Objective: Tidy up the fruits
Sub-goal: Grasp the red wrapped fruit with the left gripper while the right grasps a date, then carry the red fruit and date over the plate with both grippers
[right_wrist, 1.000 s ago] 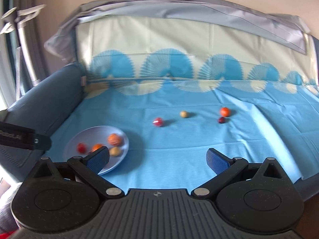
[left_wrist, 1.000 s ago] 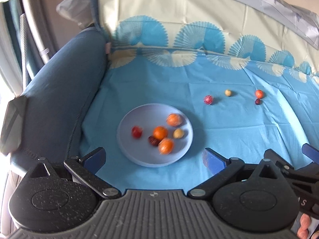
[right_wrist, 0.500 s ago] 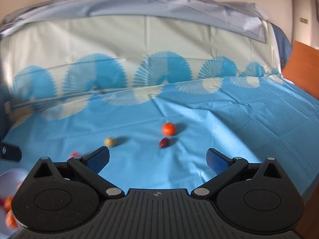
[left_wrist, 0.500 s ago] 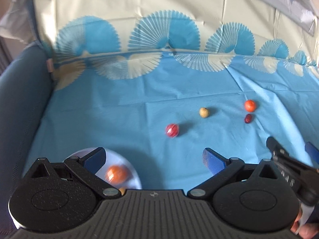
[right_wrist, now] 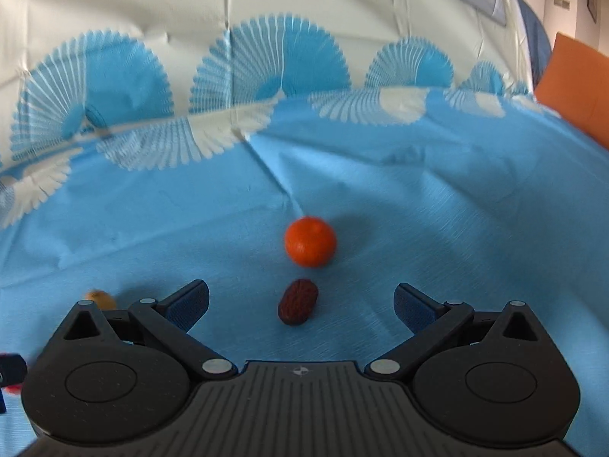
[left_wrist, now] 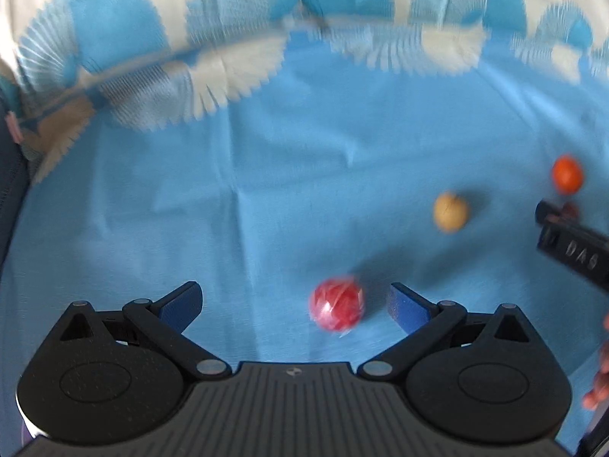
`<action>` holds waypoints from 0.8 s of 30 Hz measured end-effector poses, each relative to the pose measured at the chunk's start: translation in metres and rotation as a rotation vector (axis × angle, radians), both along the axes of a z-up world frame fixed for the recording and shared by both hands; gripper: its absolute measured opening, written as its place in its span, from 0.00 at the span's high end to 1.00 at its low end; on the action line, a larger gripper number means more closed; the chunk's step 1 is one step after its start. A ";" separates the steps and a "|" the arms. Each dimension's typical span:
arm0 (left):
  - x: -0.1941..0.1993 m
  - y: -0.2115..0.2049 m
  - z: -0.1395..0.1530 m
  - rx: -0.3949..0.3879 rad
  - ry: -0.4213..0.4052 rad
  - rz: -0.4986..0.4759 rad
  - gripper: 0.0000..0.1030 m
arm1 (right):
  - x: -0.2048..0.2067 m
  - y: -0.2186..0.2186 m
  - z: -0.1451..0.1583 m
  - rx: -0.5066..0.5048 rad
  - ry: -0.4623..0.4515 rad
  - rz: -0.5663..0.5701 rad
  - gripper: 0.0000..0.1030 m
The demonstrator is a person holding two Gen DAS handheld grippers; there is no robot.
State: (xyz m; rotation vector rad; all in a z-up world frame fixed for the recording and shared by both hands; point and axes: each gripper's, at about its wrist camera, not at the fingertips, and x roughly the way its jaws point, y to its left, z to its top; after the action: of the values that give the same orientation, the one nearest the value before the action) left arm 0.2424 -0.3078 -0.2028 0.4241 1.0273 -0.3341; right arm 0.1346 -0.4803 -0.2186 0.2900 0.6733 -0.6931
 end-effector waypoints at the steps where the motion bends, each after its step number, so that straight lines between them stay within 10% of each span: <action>1: 0.002 0.001 -0.006 0.005 0.014 0.000 0.00 | 0.002 -0.002 -0.007 0.013 0.013 0.002 0.01; 5: 0.000 0.010 -0.005 -0.060 0.002 0.026 0.01 | -0.001 0.000 -0.016 -0.006 0.013 0.020 0.02; 6: -0.001 0.011 -0.004 -0.080 -0.007 0.019 0.08 | -0.001 0.000 -0.015 -0.005 0.004 0.023 0.08; 7: -0.004 0.011 -0.001 -0.101 -0.015 -0.003 0.35 | -0.002 0.001 -0.013 -0.009 -0.008 0.029 0.15; 8: -0.007 0.009 0.003 -0.131 0.007 -0.049 0.67 | -0.004 0.002 -0.011 -0.018 -0.021 0.037 0.41; 9: -0.008 0.007 0.007 -0.140 0.031 -0.070 0.67 | -0.004 0.003 -0.009 -0.023 -0.027 0.045 0.76; 17: -0.051 0.024 0.065 -0.189 -0.024 -0.078 0.67 | -0.041 0.007 0.020 0.024 -0.087 -0.011 0.78; 24: -0.127 0.090 0.138 -0.179 -0.044 -0.052 0.67 | -0.124 0.082 0.108 -0.023 -0.189 0.211 0.78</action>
State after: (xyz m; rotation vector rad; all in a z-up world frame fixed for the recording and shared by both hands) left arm 0.1153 -0.2174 -0.0646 0.2959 0.9363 -0.4577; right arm 0.0109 -0.3979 -0.1106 0.2557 0.5068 -0.4643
